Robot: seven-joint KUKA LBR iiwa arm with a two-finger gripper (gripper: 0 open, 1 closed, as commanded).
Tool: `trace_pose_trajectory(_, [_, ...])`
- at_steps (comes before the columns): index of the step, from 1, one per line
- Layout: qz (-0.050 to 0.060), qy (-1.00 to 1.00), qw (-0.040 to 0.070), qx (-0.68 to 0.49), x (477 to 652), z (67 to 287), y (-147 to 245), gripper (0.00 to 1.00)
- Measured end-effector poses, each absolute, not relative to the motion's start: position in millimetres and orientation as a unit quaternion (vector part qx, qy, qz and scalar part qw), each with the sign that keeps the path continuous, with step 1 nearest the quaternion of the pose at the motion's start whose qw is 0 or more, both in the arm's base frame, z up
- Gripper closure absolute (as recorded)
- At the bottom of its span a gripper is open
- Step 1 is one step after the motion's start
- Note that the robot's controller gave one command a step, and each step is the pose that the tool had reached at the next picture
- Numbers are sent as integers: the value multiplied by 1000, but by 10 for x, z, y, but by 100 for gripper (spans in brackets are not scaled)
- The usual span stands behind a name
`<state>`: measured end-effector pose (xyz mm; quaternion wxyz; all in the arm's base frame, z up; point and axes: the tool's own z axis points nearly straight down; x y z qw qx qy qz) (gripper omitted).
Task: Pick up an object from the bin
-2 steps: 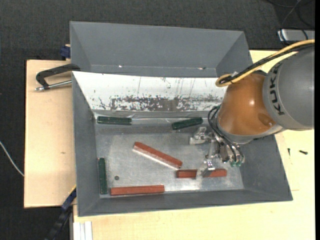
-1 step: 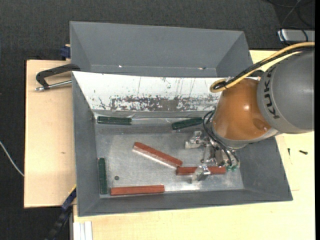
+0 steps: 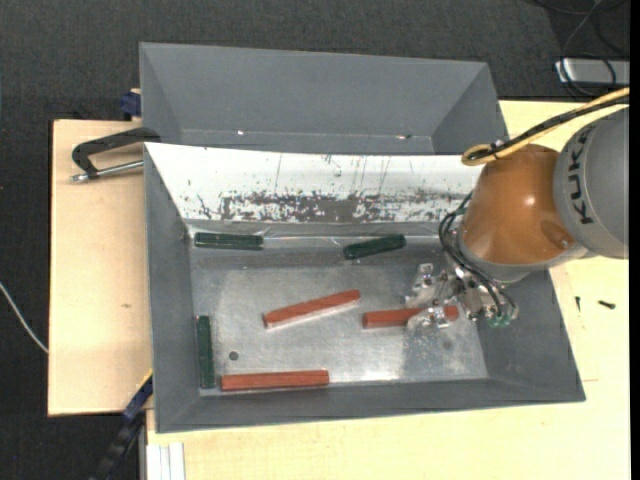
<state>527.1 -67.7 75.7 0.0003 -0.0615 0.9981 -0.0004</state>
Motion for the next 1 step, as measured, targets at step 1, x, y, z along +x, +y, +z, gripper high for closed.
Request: trace_pose_trajectory(1, [0,998,0,-62,5271,758,-676,100])
